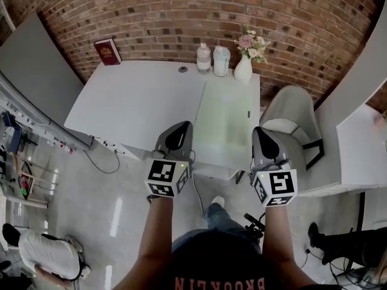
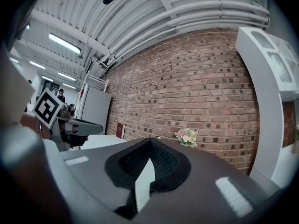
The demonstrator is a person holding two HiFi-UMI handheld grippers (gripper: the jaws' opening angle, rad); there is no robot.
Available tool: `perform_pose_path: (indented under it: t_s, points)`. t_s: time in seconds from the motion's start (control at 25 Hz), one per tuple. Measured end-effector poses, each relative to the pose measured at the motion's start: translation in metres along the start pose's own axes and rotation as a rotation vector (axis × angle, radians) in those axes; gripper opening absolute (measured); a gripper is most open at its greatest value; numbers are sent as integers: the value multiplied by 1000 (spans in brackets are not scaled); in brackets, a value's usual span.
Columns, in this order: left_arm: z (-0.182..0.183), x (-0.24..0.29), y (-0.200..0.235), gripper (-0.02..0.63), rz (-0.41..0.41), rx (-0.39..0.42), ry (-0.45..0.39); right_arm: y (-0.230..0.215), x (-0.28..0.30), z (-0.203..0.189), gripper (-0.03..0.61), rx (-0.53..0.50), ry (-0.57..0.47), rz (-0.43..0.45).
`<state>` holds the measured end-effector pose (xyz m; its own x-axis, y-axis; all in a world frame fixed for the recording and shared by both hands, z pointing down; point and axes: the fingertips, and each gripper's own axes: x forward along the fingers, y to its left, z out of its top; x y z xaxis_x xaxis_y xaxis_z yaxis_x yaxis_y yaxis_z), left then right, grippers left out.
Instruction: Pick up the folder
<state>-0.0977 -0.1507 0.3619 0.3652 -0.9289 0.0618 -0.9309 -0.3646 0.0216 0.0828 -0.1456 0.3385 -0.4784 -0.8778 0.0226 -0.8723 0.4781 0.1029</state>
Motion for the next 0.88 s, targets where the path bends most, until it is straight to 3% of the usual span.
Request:
perform_pose_path:
  t_s: [0.32,0.48,0.88]
  points:
    - [-18,84,26,-2,29,-122,73,-68,67,-25,2,78,48,-39]
    - [-30,109,33,-2,34,-139,120,-94,87,-39,2,157,78,-68]
    - [-57,149,55,-2,23,-155,152,-113,112,-77,2,198,182,-91]
